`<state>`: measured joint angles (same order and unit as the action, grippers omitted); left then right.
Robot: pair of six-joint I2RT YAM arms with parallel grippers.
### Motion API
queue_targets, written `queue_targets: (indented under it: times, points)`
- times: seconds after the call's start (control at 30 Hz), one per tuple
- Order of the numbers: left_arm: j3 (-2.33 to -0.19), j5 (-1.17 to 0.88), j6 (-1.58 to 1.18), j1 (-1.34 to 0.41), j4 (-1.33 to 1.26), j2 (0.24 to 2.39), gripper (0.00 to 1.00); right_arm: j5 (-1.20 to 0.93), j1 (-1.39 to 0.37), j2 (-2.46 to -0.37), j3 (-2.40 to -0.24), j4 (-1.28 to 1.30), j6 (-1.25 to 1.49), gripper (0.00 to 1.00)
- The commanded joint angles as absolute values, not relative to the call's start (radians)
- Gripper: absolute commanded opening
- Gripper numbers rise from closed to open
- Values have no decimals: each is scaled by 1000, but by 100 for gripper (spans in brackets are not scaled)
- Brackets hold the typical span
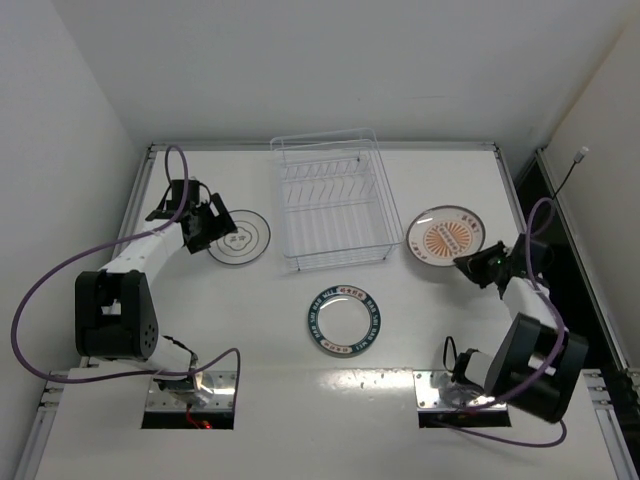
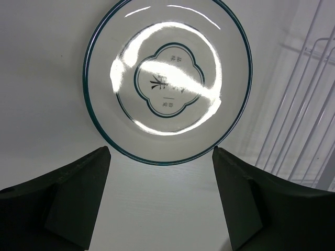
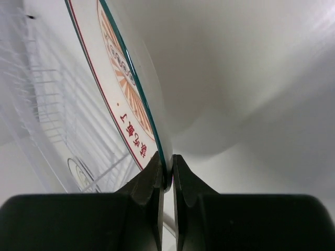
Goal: Load the plates into the dish rack
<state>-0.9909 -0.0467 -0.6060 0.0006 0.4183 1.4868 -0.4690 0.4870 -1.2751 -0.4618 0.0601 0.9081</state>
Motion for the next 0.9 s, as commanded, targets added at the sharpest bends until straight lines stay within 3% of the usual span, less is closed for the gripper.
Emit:
queue_targets:
  times: [0.0,0.23,0.53,0.87]
  points:
    - [-989,-31,-594,5,408,1473,76,-319,434,-1108,-621,149,865,0]
    - [-989,-21,-594,5,408,1463,76,-13,232,-1126,-935,224,798,0]
    - [-989,-12,-594,5,408,1463,76,212,-69,-1582,-1429,385,583,0]
    - [-989,6,-594,5,417,1463,76,403,-227,-1867,-1735,460,468,0]
